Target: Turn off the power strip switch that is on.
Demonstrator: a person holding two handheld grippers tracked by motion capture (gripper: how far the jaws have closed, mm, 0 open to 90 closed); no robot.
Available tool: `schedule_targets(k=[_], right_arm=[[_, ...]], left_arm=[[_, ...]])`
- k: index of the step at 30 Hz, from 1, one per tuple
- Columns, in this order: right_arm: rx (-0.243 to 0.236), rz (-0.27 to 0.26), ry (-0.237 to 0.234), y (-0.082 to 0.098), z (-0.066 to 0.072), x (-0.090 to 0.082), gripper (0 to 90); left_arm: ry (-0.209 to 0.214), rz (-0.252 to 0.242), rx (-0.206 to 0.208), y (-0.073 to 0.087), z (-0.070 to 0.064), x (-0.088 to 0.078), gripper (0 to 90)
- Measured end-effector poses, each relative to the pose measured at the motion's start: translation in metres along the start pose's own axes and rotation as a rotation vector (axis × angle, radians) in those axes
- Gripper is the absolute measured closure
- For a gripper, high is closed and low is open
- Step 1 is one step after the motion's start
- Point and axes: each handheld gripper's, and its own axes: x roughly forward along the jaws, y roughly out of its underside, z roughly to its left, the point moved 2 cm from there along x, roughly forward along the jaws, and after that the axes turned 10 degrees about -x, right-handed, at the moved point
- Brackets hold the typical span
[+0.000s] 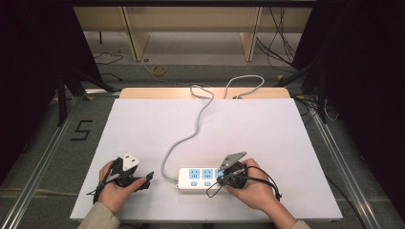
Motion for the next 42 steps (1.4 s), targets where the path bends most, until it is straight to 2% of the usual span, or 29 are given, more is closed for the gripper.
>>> schedule_targets(k=[1,3,10,23,35,42], right_arm=[[0.008,-0.022,0.003,-0.001,0.0,-0.001,90.0],[0.004,-0.008,0.006,-0.001,-0.001,-0.002,90.0],[0.001,-0.008,-0.003,0.0,-0.001,-0.003,90.0],[0.0,-0.039,0.013,0.002,-0.005,-0.006,89.0],[0.034,-0.075,0.04,0.01,-0.012,-0.013,83.3],[0.079,-0.101,0.047,0.018,-0.019,-0.016,77.8]], left_arm=[[0.0,-0.001,-0.002,0.0,0.0,0.0,15.5],[0.0,-0.001,-0.002,0.0,0.0,0.0,15.5],[0.0,0.001,0.0,0.0,0.0,0.0,15.5],[0.002,-0.001,-0.002,0.0,-0.001,0.0,15.5],[0.006,-0.002,-0.001,0.001,-0.002,0.0,15.6],[0.008,0.003,0.007,0.001,-0.002,0.0,15.6]])
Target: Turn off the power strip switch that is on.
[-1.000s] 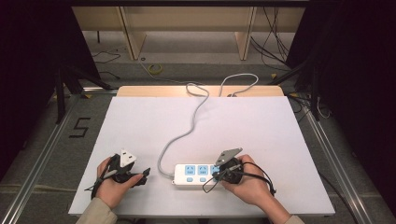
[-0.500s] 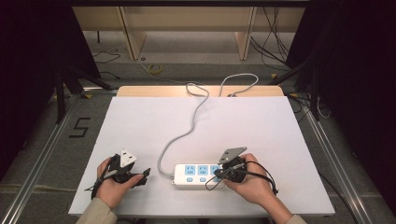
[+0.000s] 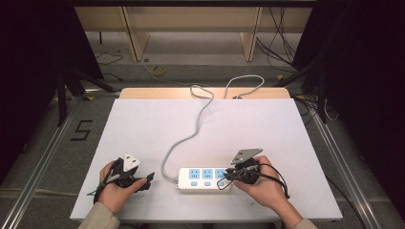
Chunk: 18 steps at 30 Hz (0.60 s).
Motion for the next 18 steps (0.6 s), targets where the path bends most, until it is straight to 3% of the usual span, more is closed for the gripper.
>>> schedule_targets(k=[18], right_arm=[[0.111,-0.049,0.057,0.021,-0.022,-0.008,65.4]], left_arm=[[0.01,0.011,0.005,0.002,-0.003,0.001,15.6]])
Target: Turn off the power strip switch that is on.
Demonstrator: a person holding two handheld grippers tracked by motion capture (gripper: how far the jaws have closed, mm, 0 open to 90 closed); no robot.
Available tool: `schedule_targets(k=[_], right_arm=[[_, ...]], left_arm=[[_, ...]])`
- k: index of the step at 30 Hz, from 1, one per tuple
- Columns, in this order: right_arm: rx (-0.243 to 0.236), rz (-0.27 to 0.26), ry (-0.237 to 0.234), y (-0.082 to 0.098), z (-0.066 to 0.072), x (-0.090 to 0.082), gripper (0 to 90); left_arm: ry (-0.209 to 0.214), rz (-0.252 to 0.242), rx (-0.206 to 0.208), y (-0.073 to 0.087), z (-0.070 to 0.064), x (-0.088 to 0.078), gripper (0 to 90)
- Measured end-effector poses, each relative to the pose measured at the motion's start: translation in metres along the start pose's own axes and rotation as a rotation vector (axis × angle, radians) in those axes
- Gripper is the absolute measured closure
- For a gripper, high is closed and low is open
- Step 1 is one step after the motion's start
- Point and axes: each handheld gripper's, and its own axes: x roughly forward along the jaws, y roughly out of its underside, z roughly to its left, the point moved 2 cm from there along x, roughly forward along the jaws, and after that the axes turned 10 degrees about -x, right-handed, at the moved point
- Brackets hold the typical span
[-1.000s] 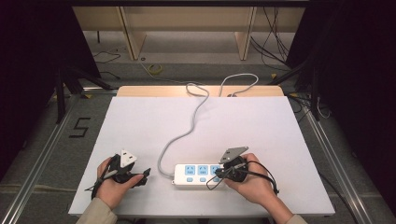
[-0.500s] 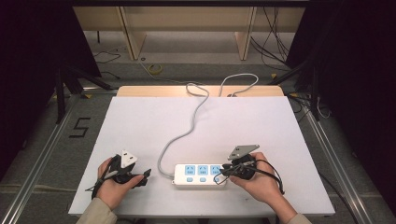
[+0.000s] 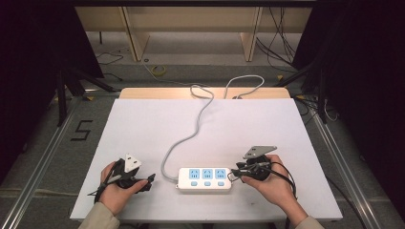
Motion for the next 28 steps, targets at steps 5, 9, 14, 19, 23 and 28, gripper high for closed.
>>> schedule_targets(k=[5,9,14,19,23,28], right_arm=[[0.027,-0.005,0.014,0.006,-0.006,-0.001,63.4],[0.039,-0.004,0.027,0.012,-0.01,-0.003,62.0],[0.056,-0.015,0.039,0.019,-0.015,-0.005,58.9],[0.057,-0.021,0.05,0.023,-0.018,-0.006,55.5],[0.055,-0.024,0.057,0.025,-0.018,-0.006,52.6],[0.058,-0.033,0.061,0.026,-0.018,-0.006,47.8]], left_arm=[[0.0,0.0,-0.001,0.0,0.0,0.0,15.5],[0.001,0.001,-0.001,0.0,0.0,0.0,15.6],[0.0,0.001,-0.002,0.0,0.0,0.0,15.6],[0.0,0.002,-0.002,0.0,0.0,0.0,15.6],[0.001,0.004,-0.001,0.001,0.001,0.001,15.6],[0.003,0.01,-0.014,0.001,0.004,0.004,15.4]])
